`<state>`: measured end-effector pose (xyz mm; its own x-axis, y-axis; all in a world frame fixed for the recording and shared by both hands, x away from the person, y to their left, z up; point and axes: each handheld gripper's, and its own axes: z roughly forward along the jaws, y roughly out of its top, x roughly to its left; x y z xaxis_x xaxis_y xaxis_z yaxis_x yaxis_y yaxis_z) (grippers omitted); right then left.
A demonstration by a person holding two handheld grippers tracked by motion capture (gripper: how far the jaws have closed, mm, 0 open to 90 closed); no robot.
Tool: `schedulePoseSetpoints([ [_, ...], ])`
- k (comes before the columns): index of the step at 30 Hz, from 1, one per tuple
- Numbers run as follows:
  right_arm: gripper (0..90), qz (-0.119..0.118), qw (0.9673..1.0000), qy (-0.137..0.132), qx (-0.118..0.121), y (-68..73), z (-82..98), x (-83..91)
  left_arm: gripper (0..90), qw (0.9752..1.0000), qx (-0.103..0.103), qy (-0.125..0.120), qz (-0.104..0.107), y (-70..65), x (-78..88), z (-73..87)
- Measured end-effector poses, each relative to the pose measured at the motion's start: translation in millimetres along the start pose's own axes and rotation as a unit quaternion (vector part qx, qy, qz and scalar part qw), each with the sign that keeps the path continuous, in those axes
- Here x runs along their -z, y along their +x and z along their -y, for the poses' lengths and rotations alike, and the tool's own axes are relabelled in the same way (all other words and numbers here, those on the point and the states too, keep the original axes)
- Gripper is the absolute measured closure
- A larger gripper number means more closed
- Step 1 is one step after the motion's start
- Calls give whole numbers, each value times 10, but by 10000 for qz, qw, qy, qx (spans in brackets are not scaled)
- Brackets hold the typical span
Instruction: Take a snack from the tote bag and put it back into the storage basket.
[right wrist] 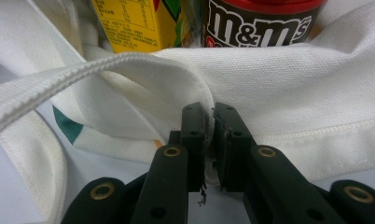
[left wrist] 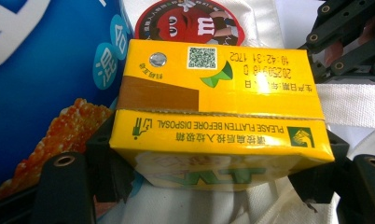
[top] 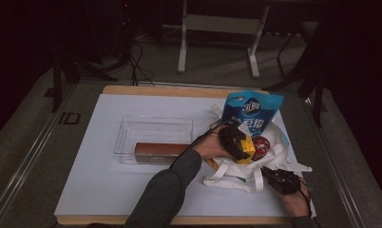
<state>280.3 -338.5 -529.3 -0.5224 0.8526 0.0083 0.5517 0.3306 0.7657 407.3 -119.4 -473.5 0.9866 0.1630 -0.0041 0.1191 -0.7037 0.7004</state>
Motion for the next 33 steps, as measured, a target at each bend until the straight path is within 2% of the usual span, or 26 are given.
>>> schedulePoseSetpoints([
  [26, 825, -24, 10000, -12, -9, -7, 4, 0, 290, 9995, -40, 65, -294, -83, 19, -41],
  [33, 825, -27, 10000, -18, -5, -7, 5, -1, 290, 9993, 61, -47, -373, -94, 88, -56],
])
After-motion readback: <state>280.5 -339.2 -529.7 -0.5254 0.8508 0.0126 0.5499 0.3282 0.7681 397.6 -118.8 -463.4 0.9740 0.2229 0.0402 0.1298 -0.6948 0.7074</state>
